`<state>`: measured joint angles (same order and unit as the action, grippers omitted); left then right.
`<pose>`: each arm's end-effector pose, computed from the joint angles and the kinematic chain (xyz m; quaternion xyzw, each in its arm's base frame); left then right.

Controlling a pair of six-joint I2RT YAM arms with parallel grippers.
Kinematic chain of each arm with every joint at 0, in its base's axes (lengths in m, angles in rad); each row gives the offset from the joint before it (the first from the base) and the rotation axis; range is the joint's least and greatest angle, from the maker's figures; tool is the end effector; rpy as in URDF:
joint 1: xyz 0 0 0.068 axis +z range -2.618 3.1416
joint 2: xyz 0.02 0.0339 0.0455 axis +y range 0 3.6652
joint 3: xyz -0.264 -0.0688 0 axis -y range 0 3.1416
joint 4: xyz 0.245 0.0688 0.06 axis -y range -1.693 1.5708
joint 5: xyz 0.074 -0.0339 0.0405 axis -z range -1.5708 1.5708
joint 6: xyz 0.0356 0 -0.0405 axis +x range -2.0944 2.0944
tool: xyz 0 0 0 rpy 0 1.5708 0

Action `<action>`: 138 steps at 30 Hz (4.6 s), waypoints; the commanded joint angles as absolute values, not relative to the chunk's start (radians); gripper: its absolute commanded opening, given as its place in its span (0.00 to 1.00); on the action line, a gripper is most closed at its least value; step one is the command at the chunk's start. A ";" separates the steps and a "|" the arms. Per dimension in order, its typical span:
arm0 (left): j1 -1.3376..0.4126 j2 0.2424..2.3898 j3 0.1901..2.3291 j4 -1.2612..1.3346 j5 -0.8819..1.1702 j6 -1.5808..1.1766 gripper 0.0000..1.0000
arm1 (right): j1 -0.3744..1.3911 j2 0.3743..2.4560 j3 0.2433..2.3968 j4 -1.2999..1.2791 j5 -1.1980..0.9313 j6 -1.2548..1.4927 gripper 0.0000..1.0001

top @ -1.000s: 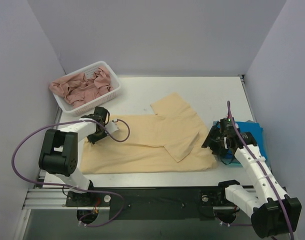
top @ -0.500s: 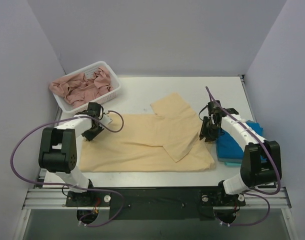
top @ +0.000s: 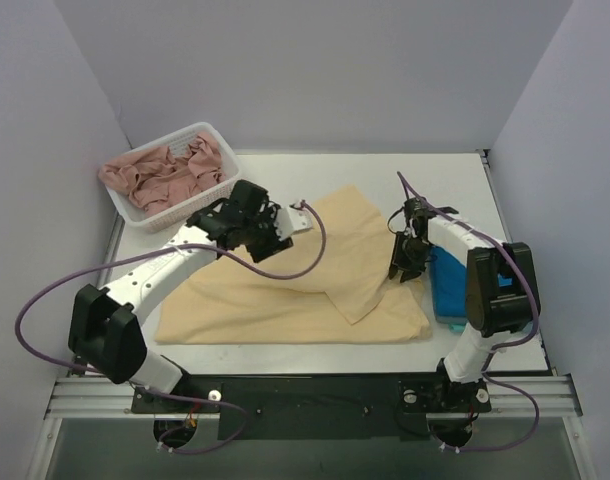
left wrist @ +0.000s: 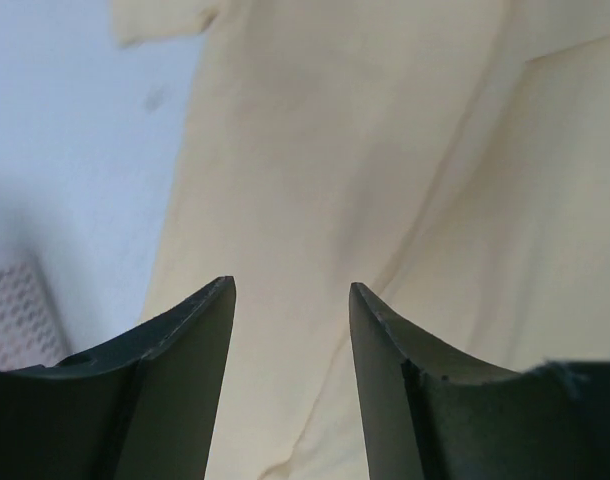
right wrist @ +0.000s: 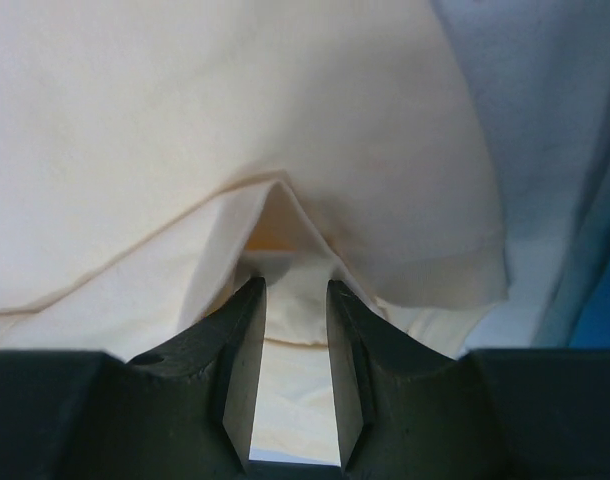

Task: Fold and stack the t-shirts
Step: Fold the flattened tshirt in 1/3 of the way

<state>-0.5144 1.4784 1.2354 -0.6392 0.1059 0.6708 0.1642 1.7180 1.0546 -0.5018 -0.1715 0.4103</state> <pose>0.2745 -0.1594 0.2912 0.5398 0.7697 -0.0233 0.3399 0.3263 0.0602 0.1708 0.1027 0.9706 0.1373 0.1687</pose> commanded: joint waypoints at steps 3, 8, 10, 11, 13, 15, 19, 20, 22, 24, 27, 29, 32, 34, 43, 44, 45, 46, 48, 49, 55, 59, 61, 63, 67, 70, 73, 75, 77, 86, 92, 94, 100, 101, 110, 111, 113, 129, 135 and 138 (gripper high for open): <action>-0.670 1.615 1.275 -0.697 0.466 0.617 0.62 | 0.163 1.762 1.124 -0.505 -0.179 0.417 0.29; -0.742 1.755 1.273 -0.525 0.456 0.588 0.67 | 0.164 1.795 1.112 -0.479 -0.207 0.429 0.30; -0.768 1.798 1.295 -0.480 0.434 0.569 0.68 | 0.164 1.810 1.115 -0.471 -0.216 0.442 0.28; -0.775 1.805 1.299 -0.470 0.428 0.563 0.68 | 0.164 1.816 1.115 -0.468 -0.221 0.443 0.27; -0.788 1.833 1.302 -0.431 0.440 0.563 0.67 | 0.164 1.815 1.115 -0.460 -0.229 0.451 0.22; -0.792 1.861 1.301 -0.410 0.428 0.565 0.66 | 0.164 1.806 1.106 -0.456 -0.232 0.453 0.14; -0.804 1.896 1.275 -0.335 0.376 0.552 0.58 | 0.161 1.778 1.089 -0.463 -0.218 0.449 0.00; -0.805 1.901 1.272 -0.331 0.373 0.552 0.56 | 0.161 1.766 1.082 -0.463 -0.216 0.448 0.00; -0.808 1.908 1.267 -0.321 0.357 0.546 0.45 | 0.156 1.750 1.071 -0.466 -0.216 0.446 0.00; -0.808 1.916 1.264 -0.311 0.345 0.534 0.27 | 0.156 1.734 1.066 -0.479 -0.209 0.443 0.00; -0.807 1.917 1.276 -0.321 0.341 0.512 0.00 | 0.161 1.700 1.068 -0.495 -0.181 0.430 0.00; -0.801 1.917 1.287 -0.331 0.327 0.491 0.00 | 0.173 1.671 1.063 -0.511 -0.157 0.417 0.00; -0.792 1.911 1.295 -0.344 0.316 0.462 0.00 | 0.173 1.623 1.037 -0.537 -0.160 0.414 0.00; -0.792 1.907 1.295 -0.356 0.319 0.463 0.00 | 0.173 1.592 1.017 -0.546 -0.166 0.417 0.00; -0.779 1.896 1.264 -0.330 0.255 0.483 0.00 | 0.169 1.425 0.899 -0.638 -0.209 0.476 0.00; -0.778 1.896 1.261 -0.330 0.256 0.486 0.00 | 0.167 1.410 0.881 -0.643 -0.215 0.485 0.00; -0.778 1.896 1.261 -0.330 0.256 0.488 0.00 | 0.164 1.388 0.868 -0.647 -0.219 0.489 0.00; -0.778 1.898 1.261 -0.330 0.256 0.492 0.00 | 0.163 1.378 0.853 -0.646 -0.230 0.497 0.00; -0.778 1.898 1.261 -0.330 0.262 0.492 0.00 | 0.163 1.358 0.822 -0.644 -0.232 0.499 0.00; -0.778 1.896 1.261 -0.330 0.265 0.494 0.00 | 0.163 1.353 0.807 -0.635 -0.229 0.499 0.00; -0.779 1.901 1.275 -0.337 0.275 0.514 0.00 | 0.141 1.411 0.814 -0.600 -0.209 0.485 0.00; -0.778 1.888 1.313 -0.386 0.279 0.537 0.51 | 0.137 1.436 0.811 -0.574 -0.209 0.474 0.00; -0.778 1.875 1.351 -0.422 0.316 0.551 0.61 | 0.138 1.445 0.808 -0.555 -0.244 0.479 0.00; -0.778 1.846 1.391 -0.460 0.368 0.557 0.63 | 0.137 1.451 0.808 -0.538 -0.256 0.491 0.00; -0.790 1.809 1.469 -0.573 0.523 0.581 0.63 | 0.130 1.468 0.811 -0.515 -0.281 0.497 0.00; -0.842 1.799 1.488 -0.673 0.677 0.673 0.61 | 0.126 1.485 0.811 -0.511 -0.284 0.495 0.00; -0.899 1.807 1.439 -0.701 0.738 0.710 0.59 | 0.121 1.489 0.801 -0.505 -0.281 0.502 0.00; -0.940 1.827 1.387 -0.632 0.671 0.707 0.57 | 0.118 1.489 0.796 -0.503 -0.276 0.506 0.00; -0.980 1.847 1.344 -0.545 0.560 0.693 0.56 | 0.112 1.483 0.790 -0.503 -0.273 0.509 0.00; -1.045 1.875 1.211 -0.255 0.097 0.620 0.45 | 0.107 1.460 0.765 -0.482 -0.301 0.486 0.00; -1.058 1.871 1.192 -0.250 0.133 0.591 0.37 | 0.106 1.456 0.762 -0.471 -0.305 0.489 0.00; -1.060 1.873 1.196 -0.255 0.164 0.574 0.36 | 0.097 1.451 0.761 -0.474 -0.302 0.492 0.00; -1.060 1.875 1.230 -0.291 0.173 0.566 0.25 | 0.083 1.430 0.755 -0.476 -0.310 0.489 0.00; -1.060 1.875 1.244 -0.310 0.175 0.568 0.25 | 0.083 1.427 0.755 -0.477 -0.310 0.488 0.00; -1.052 1.862 1.272 -0.379 0.291 0.583 0.00 | 0.068 1.405 0.761 -0.505 -0.307 0.482 0.00; -1.049 1.856 1.269 -0.388 0.307 0.581 0.00 | 0.066 1.399 0.761 -0.508 -0.304 0.479 0.00; -1.040 1.845 1.275 -0.406 0.330 0.581 0.00 | 0.061 1.387 0.759 -0.522 -0.299 0.471 0.00; -0.923 1.805 1.279 -0.548 0.463 0.718 0.00 | 0.044 1.319 0.732 -0.627 -0.322 0.505 0.00; -0.954 1.818 1.262 -0.554 0.480 0.712 0.00 | 0.048 1.338 0.692 -0.615 -0.298 0.502 0.00; -0.968 1.824 1.253 -0.551 0.477 0.718 0.04 | 0.048 1.339 0.687 -0.614 -0.279 0.505 0.00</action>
<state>-0.9470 1.8515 1.2629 -0.5293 0.4347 0.6960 0.0521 1.3399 0.6968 -0.5644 -0.3191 0.4973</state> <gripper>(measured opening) 0.021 0.004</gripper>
